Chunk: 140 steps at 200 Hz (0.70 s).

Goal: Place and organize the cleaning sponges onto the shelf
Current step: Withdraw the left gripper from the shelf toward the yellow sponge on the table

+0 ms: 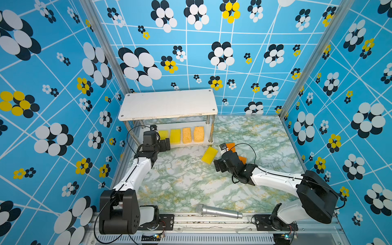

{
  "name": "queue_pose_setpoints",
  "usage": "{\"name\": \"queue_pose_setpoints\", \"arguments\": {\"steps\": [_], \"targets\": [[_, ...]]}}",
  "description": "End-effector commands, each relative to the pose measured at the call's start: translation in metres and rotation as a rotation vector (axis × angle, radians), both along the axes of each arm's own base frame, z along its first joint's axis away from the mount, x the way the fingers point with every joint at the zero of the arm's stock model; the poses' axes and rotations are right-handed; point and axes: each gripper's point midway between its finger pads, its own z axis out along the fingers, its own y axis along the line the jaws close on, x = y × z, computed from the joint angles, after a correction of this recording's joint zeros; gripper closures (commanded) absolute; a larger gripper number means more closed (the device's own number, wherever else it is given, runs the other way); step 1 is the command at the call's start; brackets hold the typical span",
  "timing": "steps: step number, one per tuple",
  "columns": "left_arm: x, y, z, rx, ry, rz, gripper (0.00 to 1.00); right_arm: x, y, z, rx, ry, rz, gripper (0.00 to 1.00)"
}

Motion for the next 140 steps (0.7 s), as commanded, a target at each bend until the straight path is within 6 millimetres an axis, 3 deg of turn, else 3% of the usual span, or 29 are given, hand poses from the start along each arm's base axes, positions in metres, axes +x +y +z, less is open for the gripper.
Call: {"name": "queue_pose_setpoints", "arguments": {"steps": [1,62,140], "targets": [[-0.021,-0.017,-0.006,-0.029,0.038,-0.04,0.01,0.011,-0.005,0.002,-0.042,-0.019,-0.045,0.01],[-0.046,-0.053,0.007,-0.07,-0.005,-0.124,0.01,0.037,-0.005,0.0,-0.082,-0.057,-0.131,0.01],[-0.055,-0.068,-0.007,-0.085,0.031,-0.157,0.01,0.051,0.004,-0.04,-0.147,0.012,-0.18,0.01]]}}
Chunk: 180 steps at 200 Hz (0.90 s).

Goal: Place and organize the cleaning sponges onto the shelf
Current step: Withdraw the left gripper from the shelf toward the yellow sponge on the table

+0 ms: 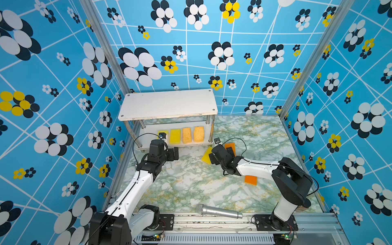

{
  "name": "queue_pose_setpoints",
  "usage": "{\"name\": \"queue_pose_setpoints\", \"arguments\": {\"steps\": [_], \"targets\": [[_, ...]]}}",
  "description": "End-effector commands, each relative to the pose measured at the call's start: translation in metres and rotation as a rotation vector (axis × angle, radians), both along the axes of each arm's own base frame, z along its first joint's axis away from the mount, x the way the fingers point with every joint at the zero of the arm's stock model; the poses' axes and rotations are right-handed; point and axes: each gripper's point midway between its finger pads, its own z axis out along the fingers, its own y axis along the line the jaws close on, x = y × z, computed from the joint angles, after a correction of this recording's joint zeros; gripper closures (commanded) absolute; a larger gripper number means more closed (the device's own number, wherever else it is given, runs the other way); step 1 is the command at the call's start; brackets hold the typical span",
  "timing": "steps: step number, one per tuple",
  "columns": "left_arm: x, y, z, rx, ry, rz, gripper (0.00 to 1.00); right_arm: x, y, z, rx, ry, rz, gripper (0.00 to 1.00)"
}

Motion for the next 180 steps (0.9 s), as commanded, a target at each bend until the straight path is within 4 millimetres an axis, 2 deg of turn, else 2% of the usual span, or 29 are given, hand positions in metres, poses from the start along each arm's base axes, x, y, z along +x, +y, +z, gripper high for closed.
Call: {"name": "queue_pose_setpoints", "arguments": {"steps": [1,42,78,131,180], "targets": [[-0.006,-0.006,-0.009,-0.014,0.031,-0.016,0.01,0.003,-0.005,-0.009,-0.021,0.015,-0.048,0.01],[-0.005,-0.013,-0.017,-0.026,0.051,-0.031,0.01,0.005,-0.009,-0.024,-0.096,0.051,-0.073,0.01],[-0.003,-0.02,-0.022,-0.024,0.067,-0.045,0.01,0.002,-0.002,-0.034,-0.112,0.079,-0.047,0.01],[-0.001,-0.025,-0.024,-0.011,0.077,-0.058,0.01,-0.015,0.005,-0.048,-0.151,0.11,0.001,0.01],[-0.001,-0.027,-0.022,-0.005,0.073,-0.063,0.01,-0.03,0.007,-0.045,-0.153,0.115,0.026,0.01]]}}
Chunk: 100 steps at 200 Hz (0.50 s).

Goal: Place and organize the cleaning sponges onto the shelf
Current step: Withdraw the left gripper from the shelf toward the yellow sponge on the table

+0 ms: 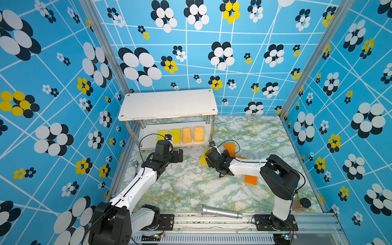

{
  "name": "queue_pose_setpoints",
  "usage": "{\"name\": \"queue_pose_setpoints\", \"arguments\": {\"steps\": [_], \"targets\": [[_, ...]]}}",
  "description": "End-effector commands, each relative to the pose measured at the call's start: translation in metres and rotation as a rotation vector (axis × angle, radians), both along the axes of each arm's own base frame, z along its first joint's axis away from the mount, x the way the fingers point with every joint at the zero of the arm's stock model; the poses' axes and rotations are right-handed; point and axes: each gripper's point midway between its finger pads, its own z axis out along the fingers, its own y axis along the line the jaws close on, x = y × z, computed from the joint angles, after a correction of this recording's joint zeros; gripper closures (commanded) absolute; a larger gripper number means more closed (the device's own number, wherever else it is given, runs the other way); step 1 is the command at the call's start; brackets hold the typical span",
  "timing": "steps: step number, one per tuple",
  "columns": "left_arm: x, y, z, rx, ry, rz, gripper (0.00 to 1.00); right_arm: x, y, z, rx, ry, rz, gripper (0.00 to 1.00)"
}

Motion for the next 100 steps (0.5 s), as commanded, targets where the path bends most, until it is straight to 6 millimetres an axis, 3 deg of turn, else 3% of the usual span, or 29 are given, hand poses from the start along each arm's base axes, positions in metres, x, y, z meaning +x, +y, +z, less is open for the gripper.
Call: {"name": "queue_pose_setpoints", "arguments": {"steps": [1,56,100], "targets": [[0.002,-0.003,0.003,0.001,-0.006,-0.005,0.01,-0.022,-0.009,-0.017,-0.064,0.069,0.026,0.01],[0.001,-0.009,-0.003,0.002,0.003,-0.022,0.01,-0.035,0.0,-0.017,-0.034,0.093,0.096,0.01],[-0.003,-0.025,-0.008,-0.007,0.014,-0.055,0.01,-0.047,0.022,-0.017,0.054,0.141,0.211,0.01]]}}
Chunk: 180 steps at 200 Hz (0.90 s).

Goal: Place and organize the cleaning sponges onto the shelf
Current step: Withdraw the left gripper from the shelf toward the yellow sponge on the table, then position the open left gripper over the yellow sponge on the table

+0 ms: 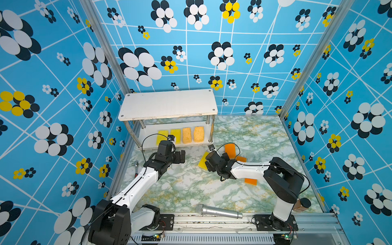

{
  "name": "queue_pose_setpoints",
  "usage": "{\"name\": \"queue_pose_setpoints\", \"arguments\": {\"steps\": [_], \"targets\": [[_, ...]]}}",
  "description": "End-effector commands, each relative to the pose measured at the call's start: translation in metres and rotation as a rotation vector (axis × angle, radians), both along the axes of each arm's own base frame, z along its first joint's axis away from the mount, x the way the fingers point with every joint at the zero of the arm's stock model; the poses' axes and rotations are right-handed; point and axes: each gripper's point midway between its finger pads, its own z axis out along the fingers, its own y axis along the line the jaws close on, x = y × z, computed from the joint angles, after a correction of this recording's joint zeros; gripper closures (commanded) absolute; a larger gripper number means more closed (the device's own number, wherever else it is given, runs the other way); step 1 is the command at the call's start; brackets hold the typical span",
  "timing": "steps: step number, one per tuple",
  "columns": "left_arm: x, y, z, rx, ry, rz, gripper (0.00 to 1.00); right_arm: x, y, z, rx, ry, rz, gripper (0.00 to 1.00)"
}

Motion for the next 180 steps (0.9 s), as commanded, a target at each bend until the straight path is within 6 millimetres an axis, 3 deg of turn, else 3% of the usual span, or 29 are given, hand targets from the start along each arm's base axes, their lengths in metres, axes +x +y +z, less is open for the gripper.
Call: {"name": "queue_pose_setpoints", "arguments": {"steps": [1,35,70,114,180], "targets": [[0.001,-0.008,-0.003,-0.008,0.0,-0.009,0.01,-0.022,0.012,-0.015,0.015,0.096,0.123,0.01],[-0.001,-0.022,-0.007,-0.001,0.011,-0.037,0.01,-0.031,0.024,-0.014,0.068,0.126,0.186,0.01],[-0.004,-0.034,-0.011,0.01,0.016,-0.063,0.01,-0.033,0.026,-0.002,0.114,0.1,0.205,0.01],[-0.012,-0.052,-0.018,0.012,0.028,-0.101,0.01,-0.032,0.017,0.013,0.129,0.069,0.196,0.01],[-0.017,-0.079,-0.03,0.033,0.053,-0.16,0.01,-0.029,-0.012,0.027,0.134,0.029,0.139,0.01]]}}
